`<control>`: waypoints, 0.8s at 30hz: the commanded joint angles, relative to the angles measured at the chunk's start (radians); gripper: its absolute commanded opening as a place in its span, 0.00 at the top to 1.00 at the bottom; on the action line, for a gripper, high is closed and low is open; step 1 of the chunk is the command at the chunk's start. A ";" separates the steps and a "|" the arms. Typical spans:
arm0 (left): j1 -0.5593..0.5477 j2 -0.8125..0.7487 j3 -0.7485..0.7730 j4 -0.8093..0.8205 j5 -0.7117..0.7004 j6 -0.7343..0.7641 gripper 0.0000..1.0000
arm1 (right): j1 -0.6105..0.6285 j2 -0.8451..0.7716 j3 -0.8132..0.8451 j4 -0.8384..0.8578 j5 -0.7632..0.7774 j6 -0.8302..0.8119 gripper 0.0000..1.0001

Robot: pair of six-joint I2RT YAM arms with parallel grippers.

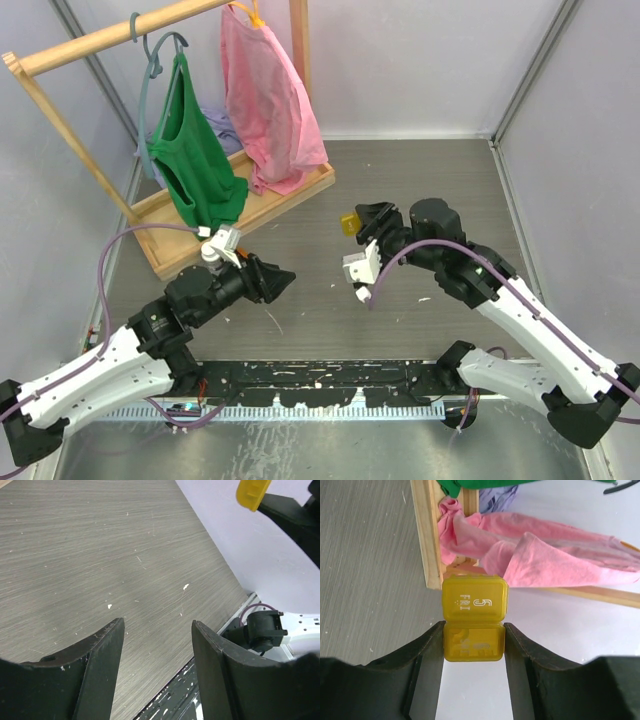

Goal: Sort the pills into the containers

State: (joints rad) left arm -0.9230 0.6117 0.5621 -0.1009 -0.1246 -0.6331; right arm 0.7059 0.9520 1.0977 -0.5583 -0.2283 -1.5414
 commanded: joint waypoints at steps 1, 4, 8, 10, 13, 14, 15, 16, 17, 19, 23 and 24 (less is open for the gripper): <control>0.000 -0.041 -0.020 0.129 0.042 0.008 0.41 | 0.023 -0.031 -0.040 0.159 -0.039 -0.029 0.80; -0.001 -0.044 -0.036 0.188 0.078 -0.003 0.39 | 0.026 -0.048 -0.042 0.125 -0.101 0.008 0.80; -0.001 -0.024 -0.041 0.260 0.140 -0.014 0.39 | 0.025 -0.078 -0.041 0.066 -0.249 0.081 0.80; -0.001 -0.018 -0.047 0.283 0.163 -0.024 0.39 | 0.027 -0.086 -0.053 0.068 -0.286 0.116 0.80; -0.001 -0.020 -0.047 0.288 0.176 -0.026 0.39 | 0.027 -0.076 -0.045 0.104 -0.303 0.216 0.80; -0.001 -0.022 -0.048 0.287 0.177 -0.025 0.39 | 0.027 -0.075 -0.043 0.113 -0.311 0.240 0.80; 0.000 -0.025 -0.048 0.288 0.177 -0.024 0.39 | 0.027 -0.074 -0.040 0.121 -0.320 0.258 0.80; -0.001 -0.028 -0.048 0.289 0.177 -0.024 0.38 | 0.027 -0.073 -0.039 0.122 -0.328 0.269 0.80; -0.001 -0.030 -0.047 0.293 0.179 -0.023 0.38 | 0.027 -0.074 -0.039 0.122 -0.336 0.275 0.80; -0.001 -0.035 -0.048 0.298 0.181 -0.022 0.38 | 0.027 -0.076 -0.044 0.121 -0.337 0.277 0.80; -0.001 -0.042 -0.049 0.285 0.175 -0.019 0.38 | 0.027 -0.067 -0.052 0.091 -0.325 0.289 0.80; 0.000 -0.043 -0.048 0.274 0.172 -0.014 0.38 | 0.027 -0.051 -0.050 0.071 -0.314 0.308 0.79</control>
State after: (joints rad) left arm -0.9230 0.5842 0.5117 0.1207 0.0391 -0.6476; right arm 0.7292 0.8841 1.0431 -0.4950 -0.5304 -1.2976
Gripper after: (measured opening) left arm 0.617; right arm 0.520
